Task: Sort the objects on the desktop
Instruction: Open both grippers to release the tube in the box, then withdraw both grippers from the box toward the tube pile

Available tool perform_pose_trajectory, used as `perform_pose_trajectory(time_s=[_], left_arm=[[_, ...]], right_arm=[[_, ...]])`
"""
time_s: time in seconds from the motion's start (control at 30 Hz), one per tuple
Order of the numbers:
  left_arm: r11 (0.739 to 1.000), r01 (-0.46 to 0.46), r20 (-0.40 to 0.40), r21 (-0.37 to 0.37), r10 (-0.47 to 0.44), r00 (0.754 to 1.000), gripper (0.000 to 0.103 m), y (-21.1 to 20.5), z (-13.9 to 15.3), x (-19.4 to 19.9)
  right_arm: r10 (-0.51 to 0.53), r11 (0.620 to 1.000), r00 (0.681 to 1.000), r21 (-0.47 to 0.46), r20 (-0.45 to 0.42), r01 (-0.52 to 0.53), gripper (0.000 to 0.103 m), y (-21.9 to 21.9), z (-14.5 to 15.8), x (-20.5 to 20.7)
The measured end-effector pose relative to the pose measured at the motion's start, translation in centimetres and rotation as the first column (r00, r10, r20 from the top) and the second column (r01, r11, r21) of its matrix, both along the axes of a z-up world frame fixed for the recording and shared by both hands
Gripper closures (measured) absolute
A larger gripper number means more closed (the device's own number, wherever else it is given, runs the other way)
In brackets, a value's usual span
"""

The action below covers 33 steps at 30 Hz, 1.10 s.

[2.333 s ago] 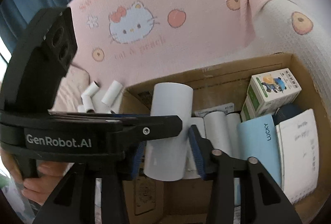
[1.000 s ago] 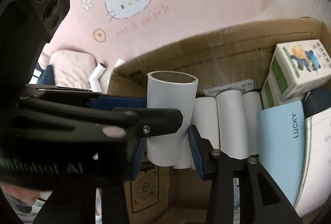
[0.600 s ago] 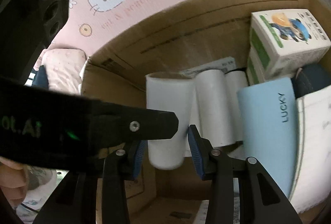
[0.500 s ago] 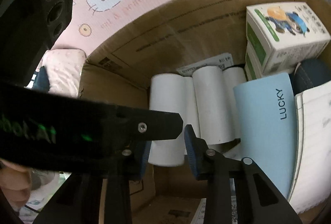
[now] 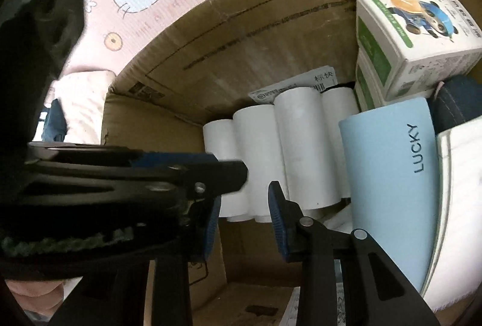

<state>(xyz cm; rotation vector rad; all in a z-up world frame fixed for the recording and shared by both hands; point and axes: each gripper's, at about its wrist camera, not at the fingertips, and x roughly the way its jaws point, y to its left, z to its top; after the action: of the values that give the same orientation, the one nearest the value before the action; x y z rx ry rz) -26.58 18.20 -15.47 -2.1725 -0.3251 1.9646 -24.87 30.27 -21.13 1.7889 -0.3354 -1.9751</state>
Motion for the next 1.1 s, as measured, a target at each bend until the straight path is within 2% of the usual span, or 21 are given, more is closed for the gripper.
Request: perform_pose_trajectory(time_s=[0.13, 0.23, 0.37, 0.4, 0.5, 0.67, 0.87, 1.03, 1.1], left_arm=[[0.999, 0.044, -0.08, -0.03, -0.047, 0.996, 0.082, 0.2, 1.7, 0.6], [0.997, 0.073, -0.164, -0.036, -0.078, 0.983, 0.082, -0.1, 2.9, 0.7], [0.99, 0.128, -0.289, -0.065, -0.142, 0.947, 0.086, -1.5, 4.3, 1.5], [0.986, 0.146, -0.304, -0.078, -0.163, 0.939, 0.089, -1.7, 4.3, 1.7], [0.977, 0.193, -0.315, -0.089, -0.211, 0.925, 0.092, -1.4, 4.0, 1.9], [0.975, 0.212, -0.315, -0.068, -0.222, 0.923, 0.092, -1.0, 2.8, 1.5], [0.974, 0.218, -0.351, -0.059, -0.224, 0.909, 0.092, -1.3, 2.1, 1.8], [0.981, 0.193, -0.411, -0.034, -0.189, 0.892, 0.091, -2.5, 2.2, 2.4], [0.982, 0.186, -0.443, -0.007, -0.17, 0.88, 0.087, -3.1, 2.7, 2.6]], right_arm=[[-0.002, 1.0, 1.0, 0.008, 0.002, 0.002, 0.073, -0.3, 0.6, 0.0], [-0.014, 1.0, 1.0, 0.01, 0.008, 0.014, 0.073, -0.5, 1.3, 0.1], [-0.045, 0.998, 0.998, 0.04, 0.04, 0.044, 0.073, -0.4, 1.6, 0.4], [-0.046, 0.997, 0.998, 0.059, 0.044, 0.044, 0.073, -0.6, 1.5, 1.9], [-0.054, 0.992, 0.995, 0.12, 0.081, 0.044, 0.073, -0.9, 0.7, 2.1], [-0.058, 0.981, 0.99, 0.192, 0.13, 0.032, 0.073, -1.8, -1.1, 1.9], [-0.07, 0.962, 0.99, 0.272, 0.122, 0.034, 0.073, -2.8, -2.5, 0.5], [-0.087, 0.967, 0.989, 0.249, 0.117, 0.056, 0.073, -2.7, -2.7, -0.1], [-0.064, 0.963, 0.993, 0.269, 0.096, 0.036, 0.073, -2.9, -2.3, 0.2]])
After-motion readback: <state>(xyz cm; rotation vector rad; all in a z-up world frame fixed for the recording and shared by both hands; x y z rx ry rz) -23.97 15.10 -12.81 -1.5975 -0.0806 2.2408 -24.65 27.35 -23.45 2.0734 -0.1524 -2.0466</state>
